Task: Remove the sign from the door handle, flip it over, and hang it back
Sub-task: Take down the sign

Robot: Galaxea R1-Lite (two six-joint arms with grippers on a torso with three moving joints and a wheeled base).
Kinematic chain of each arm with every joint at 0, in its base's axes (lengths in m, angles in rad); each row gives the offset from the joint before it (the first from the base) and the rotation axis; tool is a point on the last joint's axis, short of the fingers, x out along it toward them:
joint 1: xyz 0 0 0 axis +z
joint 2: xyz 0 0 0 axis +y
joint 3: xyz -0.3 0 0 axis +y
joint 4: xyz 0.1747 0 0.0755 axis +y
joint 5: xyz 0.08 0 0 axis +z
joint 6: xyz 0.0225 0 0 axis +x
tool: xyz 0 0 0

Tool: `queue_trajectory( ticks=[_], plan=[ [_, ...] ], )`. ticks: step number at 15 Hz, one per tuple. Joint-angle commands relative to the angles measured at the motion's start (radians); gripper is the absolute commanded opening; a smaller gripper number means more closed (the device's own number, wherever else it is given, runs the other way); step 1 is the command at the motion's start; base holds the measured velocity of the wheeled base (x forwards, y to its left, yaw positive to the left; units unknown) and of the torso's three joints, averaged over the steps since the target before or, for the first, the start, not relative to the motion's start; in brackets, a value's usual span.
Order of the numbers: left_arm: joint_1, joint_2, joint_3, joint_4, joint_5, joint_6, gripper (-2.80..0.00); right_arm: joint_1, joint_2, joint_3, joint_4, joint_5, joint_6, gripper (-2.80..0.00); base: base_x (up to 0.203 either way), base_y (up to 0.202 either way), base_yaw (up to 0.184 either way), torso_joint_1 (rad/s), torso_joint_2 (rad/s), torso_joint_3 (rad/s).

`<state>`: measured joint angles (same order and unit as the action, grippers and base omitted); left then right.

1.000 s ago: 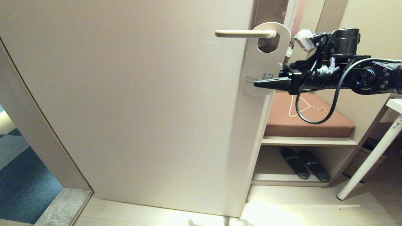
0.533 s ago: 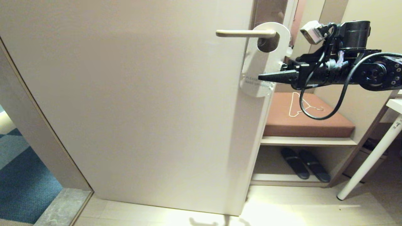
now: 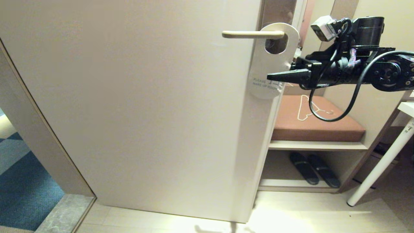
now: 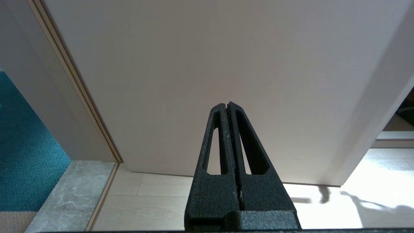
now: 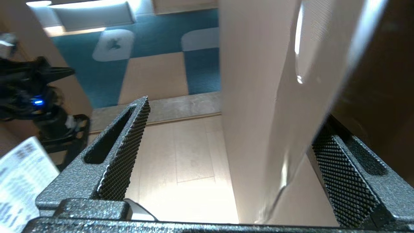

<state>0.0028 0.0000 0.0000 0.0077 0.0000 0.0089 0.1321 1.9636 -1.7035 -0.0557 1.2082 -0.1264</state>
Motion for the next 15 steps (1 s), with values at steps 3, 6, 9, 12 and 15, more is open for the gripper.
queue_trajectory(
  ticks=[3,6,9,12,15],
  plan=[
    [0.000,0.002,0.000,0.000,0.000,0.000,-2.80,0.001,0.025,-0.025,-0.005,0.048,-0.001,0.00,0.000,0.000,0.000,0.000,0.00,0.000],
    [0.000,0.002,0.000,0.000,0.000,0.000,-2.80,0.001,0.049,-0.063,-0.006,0.048,-0.002,0.00,0.000,0.000,0.000,0.000,0.00,0.000],
    [0.000,0.002,0.000,0.000,0.000,0.000,-2.80,0.001,0.073,-0.090,-0.009,0.044,-0.010,0.00,0.000,0.000,0.000,0.000,0.00,0.000],
    [0.000,0.002,0.000,0.000,0.000,0.000,-2.80,0.001,0.075,-0.081,-0.009,0.020,-0.013,0.00,0.000,0.000,0.000,0.000,0.00,0.000],
    [0.000,0.002,0.000,0.000,0.000,0.000,-2.80,0.001,0.077,-0.079,-0.009,-0.015,-0.012,0.00,0.000,0.000,0.000,0.000,0.00,0.000]
  ],
)
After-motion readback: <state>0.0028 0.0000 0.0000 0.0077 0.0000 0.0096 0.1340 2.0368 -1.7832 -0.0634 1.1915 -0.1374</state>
